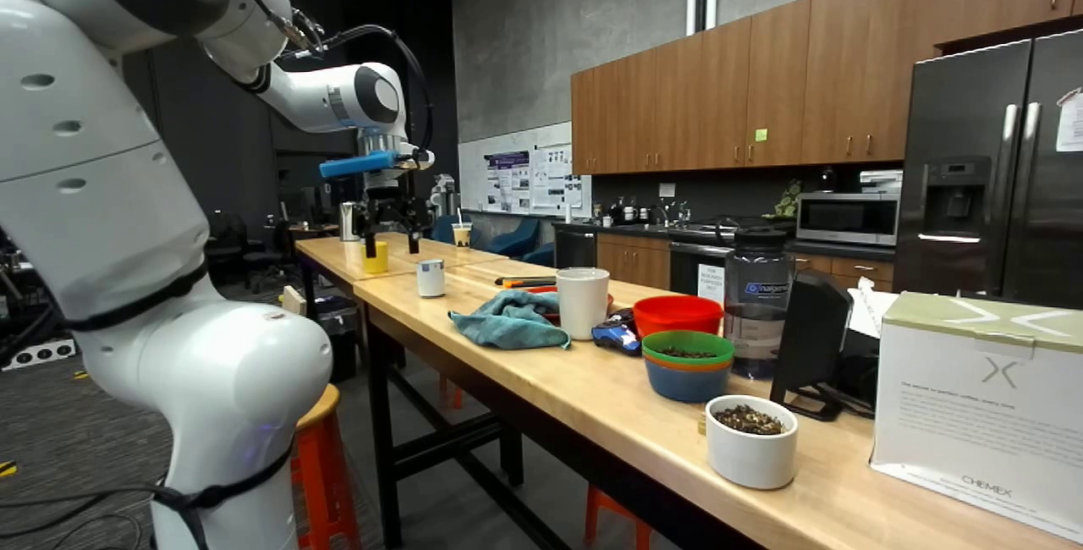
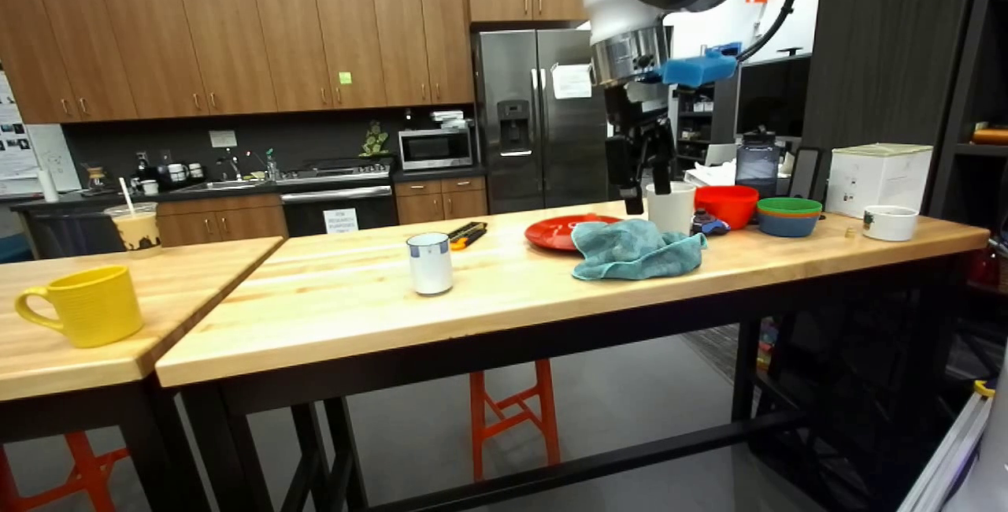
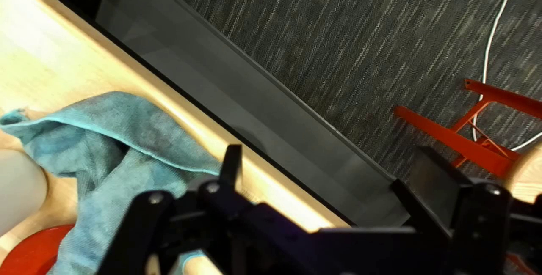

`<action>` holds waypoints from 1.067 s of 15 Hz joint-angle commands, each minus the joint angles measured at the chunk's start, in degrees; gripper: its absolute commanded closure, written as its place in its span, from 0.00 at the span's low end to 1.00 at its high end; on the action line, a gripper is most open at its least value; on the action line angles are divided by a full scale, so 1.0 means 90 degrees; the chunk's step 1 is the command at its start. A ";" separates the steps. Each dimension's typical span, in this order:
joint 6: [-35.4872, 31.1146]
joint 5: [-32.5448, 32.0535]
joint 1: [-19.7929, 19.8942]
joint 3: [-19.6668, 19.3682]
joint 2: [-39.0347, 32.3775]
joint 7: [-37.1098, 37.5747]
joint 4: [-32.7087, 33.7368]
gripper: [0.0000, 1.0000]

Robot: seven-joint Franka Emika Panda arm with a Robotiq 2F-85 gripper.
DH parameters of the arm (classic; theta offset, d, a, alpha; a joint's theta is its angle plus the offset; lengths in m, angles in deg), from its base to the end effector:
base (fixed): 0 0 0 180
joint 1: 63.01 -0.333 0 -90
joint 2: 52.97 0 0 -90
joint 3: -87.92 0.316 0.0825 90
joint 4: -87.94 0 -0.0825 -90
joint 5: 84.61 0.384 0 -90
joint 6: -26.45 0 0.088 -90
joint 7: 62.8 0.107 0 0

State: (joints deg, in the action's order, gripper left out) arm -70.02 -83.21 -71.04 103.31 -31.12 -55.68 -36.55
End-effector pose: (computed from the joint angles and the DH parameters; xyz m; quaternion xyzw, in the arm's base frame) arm 0.3895 0.1841 0.5311 0.9894 0.1273 -0.0484 0.0513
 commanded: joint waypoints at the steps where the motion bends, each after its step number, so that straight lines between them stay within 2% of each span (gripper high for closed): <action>1: 0.0018 -0.0035 -0.0114 -0.0093 -0.0019 0.0037 0.0019 0.00; 16: -0.0376 -0.0125 -0.0154 -0.0091 -0.0092 -0.0099 0.0039 0.00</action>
State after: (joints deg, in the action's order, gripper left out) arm -72.49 -83.21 -71.50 103.30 -31.50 -55.78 -36.55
